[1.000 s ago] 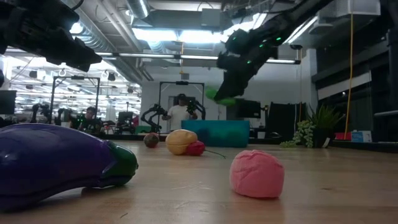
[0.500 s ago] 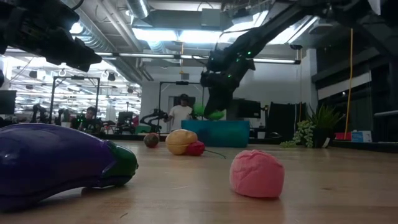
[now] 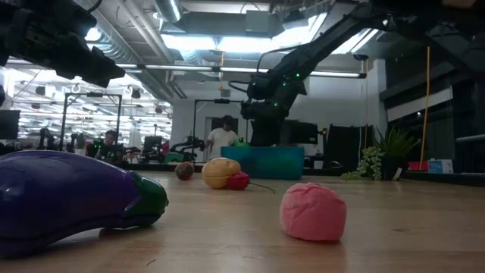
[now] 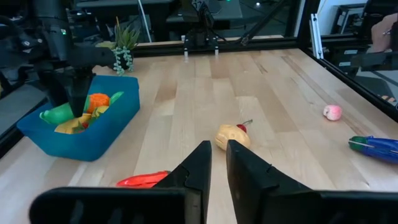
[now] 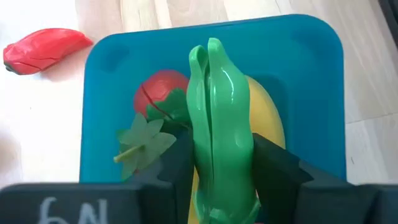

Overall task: Pick and placing Produce into tupperware
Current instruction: Put the green peas into the blue bin, then put the red chili pepper into the blue bin

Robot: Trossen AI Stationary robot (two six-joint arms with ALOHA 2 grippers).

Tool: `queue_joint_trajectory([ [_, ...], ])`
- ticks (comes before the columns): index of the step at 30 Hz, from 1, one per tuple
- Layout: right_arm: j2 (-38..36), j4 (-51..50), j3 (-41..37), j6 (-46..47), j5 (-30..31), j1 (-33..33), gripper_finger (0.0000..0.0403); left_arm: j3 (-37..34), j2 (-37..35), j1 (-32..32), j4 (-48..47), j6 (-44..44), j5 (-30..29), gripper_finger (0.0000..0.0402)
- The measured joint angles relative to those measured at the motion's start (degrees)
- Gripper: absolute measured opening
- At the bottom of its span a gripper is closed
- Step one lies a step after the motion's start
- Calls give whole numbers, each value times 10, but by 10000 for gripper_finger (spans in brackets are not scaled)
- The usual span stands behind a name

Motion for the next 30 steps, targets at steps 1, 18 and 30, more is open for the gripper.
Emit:
queue_joint_trajectory([
  [1, 0, 0, 0, 0, 0, 0, 147, 0, 0, 0, 0, 0, 0, 46],
  [18, -70, -58, 0, 13, 1, 0, 214, 0, 0, 0, 0, 2, -16, 63],
  [30, -308, 116, -204, 41, 5, 37, 215, 0, 0, 0, 34, -1, -35, 39],
])
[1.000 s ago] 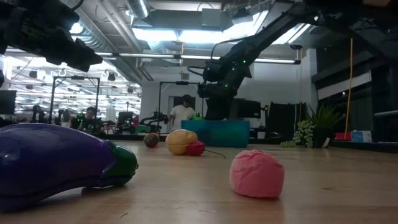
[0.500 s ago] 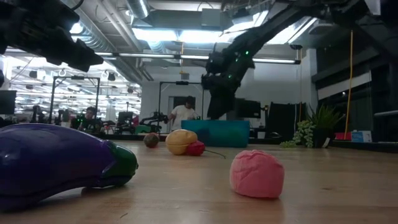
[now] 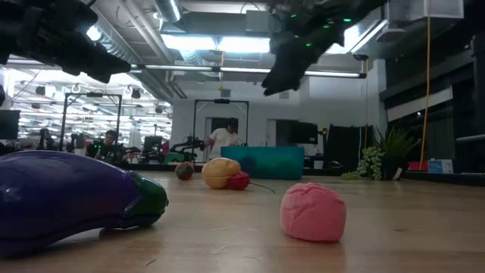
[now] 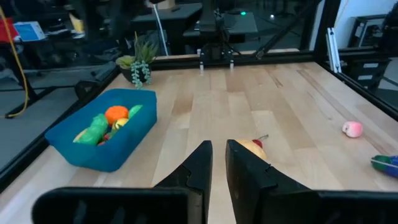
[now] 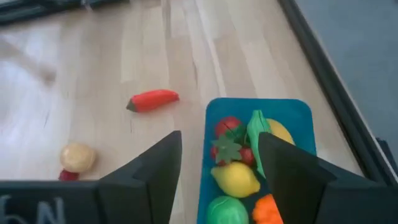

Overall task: Pick and placing Produce into tupperware
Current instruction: Put the red chili pepper into the blue bin

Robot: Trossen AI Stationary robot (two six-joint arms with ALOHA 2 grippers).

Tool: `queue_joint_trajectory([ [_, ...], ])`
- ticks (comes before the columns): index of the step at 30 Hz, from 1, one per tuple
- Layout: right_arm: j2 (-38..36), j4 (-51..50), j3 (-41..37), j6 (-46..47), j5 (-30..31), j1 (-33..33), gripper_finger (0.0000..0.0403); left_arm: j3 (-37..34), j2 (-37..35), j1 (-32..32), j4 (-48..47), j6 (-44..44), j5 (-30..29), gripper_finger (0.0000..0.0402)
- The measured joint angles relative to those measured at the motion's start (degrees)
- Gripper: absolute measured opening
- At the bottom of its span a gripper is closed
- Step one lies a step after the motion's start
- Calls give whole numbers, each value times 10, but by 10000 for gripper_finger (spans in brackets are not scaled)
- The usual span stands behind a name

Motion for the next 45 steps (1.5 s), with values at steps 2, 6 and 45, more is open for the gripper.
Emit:
queue_joint_trajectory([
  [2, -41, 63, -65, 17, 3, 9, 215, 0, 0, 0, 4, -3, -7, 35],
  [6, -106, 151, -170, 55, 3, 35, 216, 0, 0, 0, 4, -3, -8, 28],
  [45, -161, 221, -278, 105, 3, 107, 216, 133, 292, 3, 36, -14, -133, 235],
])
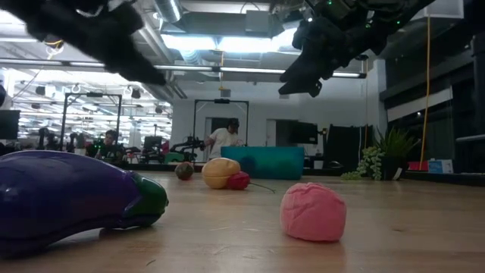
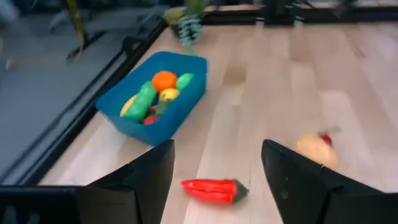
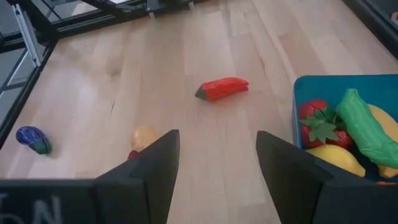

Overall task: Pick and placing Produce into tupperware
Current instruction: Put the red chili pepper into the blue bin

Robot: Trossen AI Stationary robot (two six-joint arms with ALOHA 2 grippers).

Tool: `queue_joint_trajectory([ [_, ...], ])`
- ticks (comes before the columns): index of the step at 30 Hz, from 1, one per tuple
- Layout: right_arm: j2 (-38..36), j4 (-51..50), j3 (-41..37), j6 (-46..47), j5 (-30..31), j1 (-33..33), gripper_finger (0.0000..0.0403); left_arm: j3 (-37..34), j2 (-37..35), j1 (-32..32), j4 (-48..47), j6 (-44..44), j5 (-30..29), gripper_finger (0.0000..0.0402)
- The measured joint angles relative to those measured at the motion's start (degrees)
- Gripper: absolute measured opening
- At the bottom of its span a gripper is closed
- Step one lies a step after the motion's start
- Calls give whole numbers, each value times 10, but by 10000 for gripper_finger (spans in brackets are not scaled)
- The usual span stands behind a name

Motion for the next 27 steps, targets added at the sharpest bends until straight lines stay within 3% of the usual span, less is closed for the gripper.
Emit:
queue_joint_trajectory([
  [5, 0, -1, 0, -2, 0, 0, 216, 73, 87, 16, -40, -118, -7, 231],
  [10, 0, -11, 0, -18, 0, 0, 216, 136, 196, 21, -72, -158, -7, 230],
  [15, 0, -37, 0, -32, 0, 0, 216, 229, 289, 21, -193, -263, -7, 230],
  [21, 0, -37, 0, -54, 0, 0, 216, 310, 355, 21, -281, -379, -7, 230],
  [27, 0, -41, 0, -68, 0, 0, 216, 346, 409, 33, -352, -459, -7, 230],
])
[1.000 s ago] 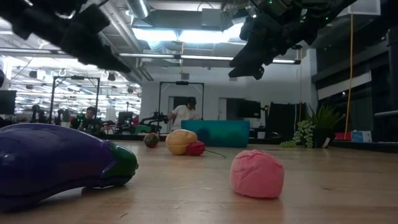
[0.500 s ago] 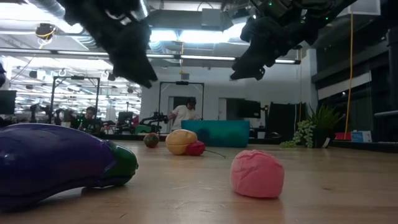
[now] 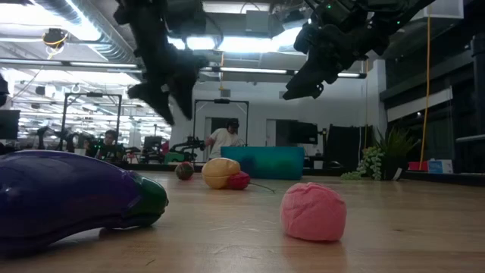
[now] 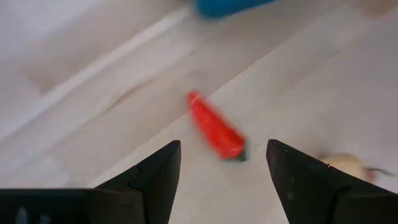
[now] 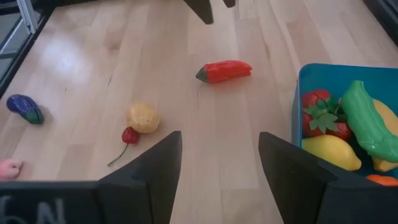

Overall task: Pick and placing Produce into tupperware
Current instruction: Put the red chili pepper into the blue bin

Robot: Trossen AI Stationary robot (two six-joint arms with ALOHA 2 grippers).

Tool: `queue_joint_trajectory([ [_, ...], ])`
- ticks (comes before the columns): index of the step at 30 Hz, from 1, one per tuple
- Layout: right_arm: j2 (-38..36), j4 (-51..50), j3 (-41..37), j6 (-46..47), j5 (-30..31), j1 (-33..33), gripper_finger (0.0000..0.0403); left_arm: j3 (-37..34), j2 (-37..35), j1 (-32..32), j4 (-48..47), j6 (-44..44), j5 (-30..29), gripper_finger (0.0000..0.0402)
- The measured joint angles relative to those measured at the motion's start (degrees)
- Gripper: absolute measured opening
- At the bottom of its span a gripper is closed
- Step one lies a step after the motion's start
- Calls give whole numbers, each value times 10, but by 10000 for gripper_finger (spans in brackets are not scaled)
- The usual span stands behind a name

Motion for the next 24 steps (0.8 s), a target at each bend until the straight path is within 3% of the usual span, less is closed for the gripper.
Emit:
queue_joint_trajectory([
  [4, 0, -2, 0, -7, 0, 0, 216, 2, 33, 13, -32, -29, 6, 230],
  [13, 0, -23, 0, -8, 0, 0, 216, 2, 82, 26, 24, -63, 38, 230],
  [24, 0, -42, 0, -31, -1, 0, 216, 3, 92, 26, 61, -126, 61, 230],
])
